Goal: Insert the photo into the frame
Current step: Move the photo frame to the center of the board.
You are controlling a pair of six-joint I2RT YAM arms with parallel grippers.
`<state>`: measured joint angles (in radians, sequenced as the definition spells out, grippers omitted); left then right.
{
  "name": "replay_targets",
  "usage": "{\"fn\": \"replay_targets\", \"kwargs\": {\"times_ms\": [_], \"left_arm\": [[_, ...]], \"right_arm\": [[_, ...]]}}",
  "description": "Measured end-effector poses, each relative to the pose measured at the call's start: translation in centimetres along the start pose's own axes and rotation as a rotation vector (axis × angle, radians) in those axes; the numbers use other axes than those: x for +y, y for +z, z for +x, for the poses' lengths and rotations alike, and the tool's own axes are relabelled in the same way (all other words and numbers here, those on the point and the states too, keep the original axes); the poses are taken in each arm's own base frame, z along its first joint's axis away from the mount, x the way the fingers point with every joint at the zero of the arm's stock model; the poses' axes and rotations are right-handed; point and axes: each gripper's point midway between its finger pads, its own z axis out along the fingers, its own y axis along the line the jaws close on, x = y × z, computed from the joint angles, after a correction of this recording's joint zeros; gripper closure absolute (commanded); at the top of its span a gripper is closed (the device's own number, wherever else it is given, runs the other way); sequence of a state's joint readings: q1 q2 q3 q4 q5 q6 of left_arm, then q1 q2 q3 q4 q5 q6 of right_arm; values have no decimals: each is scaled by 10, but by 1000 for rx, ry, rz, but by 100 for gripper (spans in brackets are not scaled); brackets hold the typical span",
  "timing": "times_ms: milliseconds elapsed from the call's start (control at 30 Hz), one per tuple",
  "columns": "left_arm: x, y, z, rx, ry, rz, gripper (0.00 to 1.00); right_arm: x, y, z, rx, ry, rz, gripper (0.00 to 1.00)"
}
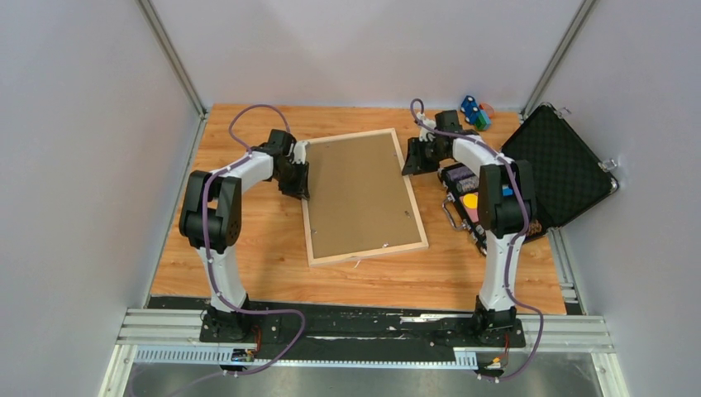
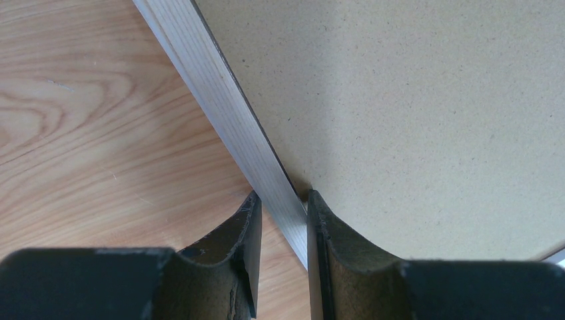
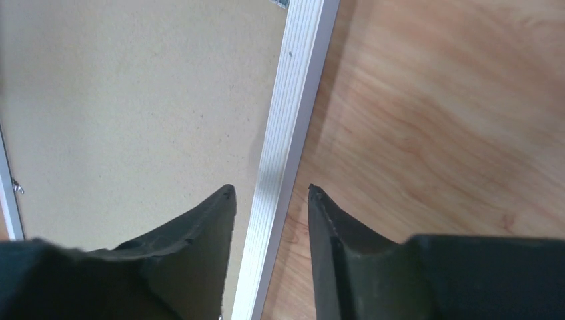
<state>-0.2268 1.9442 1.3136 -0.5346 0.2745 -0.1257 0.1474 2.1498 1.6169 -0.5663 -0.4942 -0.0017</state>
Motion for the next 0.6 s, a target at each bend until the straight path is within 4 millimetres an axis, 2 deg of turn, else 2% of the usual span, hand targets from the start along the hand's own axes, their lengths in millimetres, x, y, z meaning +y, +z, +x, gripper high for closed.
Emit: {"fn": "replay_targets", "kwargs": {"times_ms": [100,200,333,600], "left_arm": [[0,0,0,0,-1,0,100],[0,0,0,0,-3,-1,100],[0,0,0,0,-5,-1,100],[0,0,0,0,-6,-2,100]], "right_arm": [[1,-2,-8,-26,-32,0,45],[1,-7,-4,-30,-50,4,43],[9,-27,19,-10,-65,6,42],[31,-67,54,-10,-105,-10,40]]}}
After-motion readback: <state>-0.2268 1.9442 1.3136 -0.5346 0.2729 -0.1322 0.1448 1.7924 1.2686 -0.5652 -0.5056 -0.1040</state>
